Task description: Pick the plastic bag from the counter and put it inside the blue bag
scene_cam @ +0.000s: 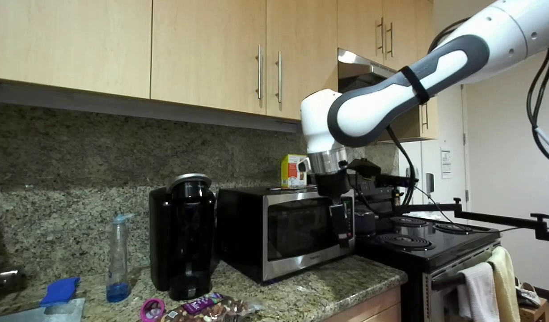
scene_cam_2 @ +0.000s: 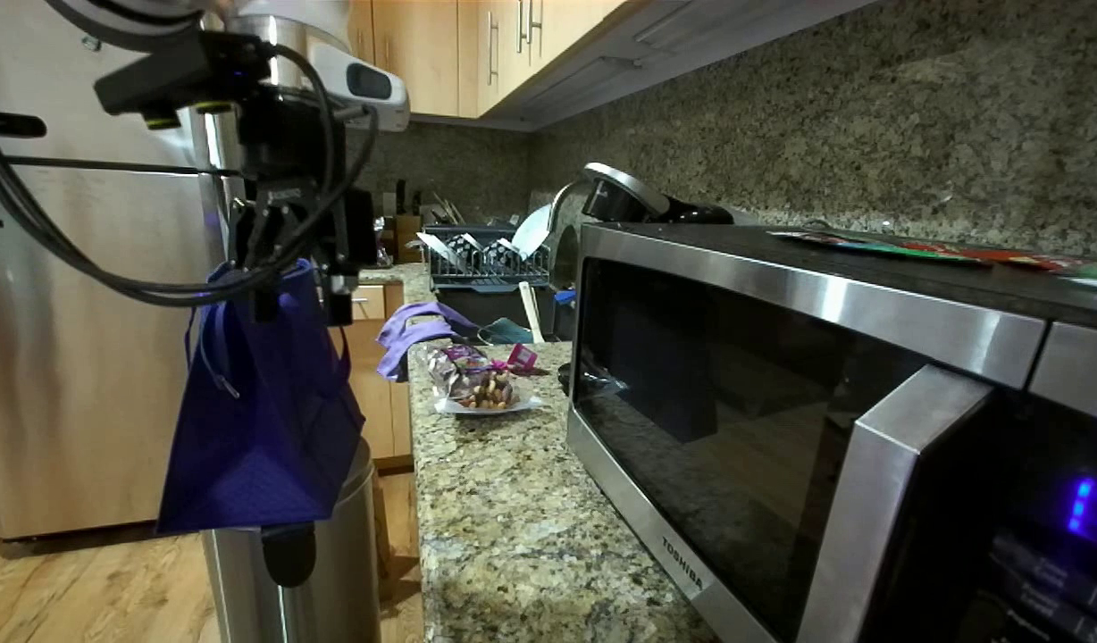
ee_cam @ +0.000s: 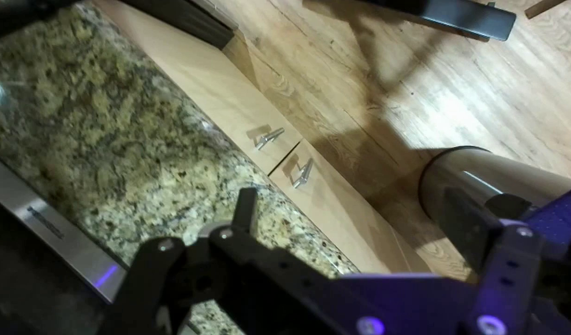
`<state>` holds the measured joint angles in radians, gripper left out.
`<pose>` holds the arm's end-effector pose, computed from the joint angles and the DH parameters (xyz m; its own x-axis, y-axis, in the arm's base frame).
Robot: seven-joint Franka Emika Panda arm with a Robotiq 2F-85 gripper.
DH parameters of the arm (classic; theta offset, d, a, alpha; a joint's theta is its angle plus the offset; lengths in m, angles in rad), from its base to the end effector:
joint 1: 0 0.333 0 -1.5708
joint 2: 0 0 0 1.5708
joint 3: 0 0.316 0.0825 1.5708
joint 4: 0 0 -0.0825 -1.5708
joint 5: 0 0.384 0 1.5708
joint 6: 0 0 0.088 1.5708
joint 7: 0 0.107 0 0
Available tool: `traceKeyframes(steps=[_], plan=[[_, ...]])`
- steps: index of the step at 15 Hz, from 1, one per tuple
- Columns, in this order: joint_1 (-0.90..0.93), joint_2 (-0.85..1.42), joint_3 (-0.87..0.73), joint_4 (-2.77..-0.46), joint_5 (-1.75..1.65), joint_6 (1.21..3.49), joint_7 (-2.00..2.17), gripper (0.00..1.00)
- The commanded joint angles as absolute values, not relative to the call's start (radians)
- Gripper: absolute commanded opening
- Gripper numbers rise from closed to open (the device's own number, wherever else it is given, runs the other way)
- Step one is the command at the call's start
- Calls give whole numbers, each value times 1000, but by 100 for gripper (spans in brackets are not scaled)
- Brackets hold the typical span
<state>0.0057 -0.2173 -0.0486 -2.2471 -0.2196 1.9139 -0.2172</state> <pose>0.4680 -0.0363 0.4480 0.9566 0.2438 -0.1594 0.2681 -0.9510 0.1543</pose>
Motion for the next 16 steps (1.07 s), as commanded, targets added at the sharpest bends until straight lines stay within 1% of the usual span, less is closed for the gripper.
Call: traceKeyframes(steps=[1, 8, 12, 13, 15, 16], plan=[[43, -119, -23, -2194, -203, 1980, -349, 100], [102, 37, 60, -2145, -211, 2202, -469, 100], [113, 121, 98, -2101, -243, 2281, -526, 100], [114, 138, 104, -2089, -256, 2289, -527, 100], [106, 124, 107, -2081, -201, 2221, -495, 100], [111, 126, 109, -2101, -228, 2259, -486, 100]])
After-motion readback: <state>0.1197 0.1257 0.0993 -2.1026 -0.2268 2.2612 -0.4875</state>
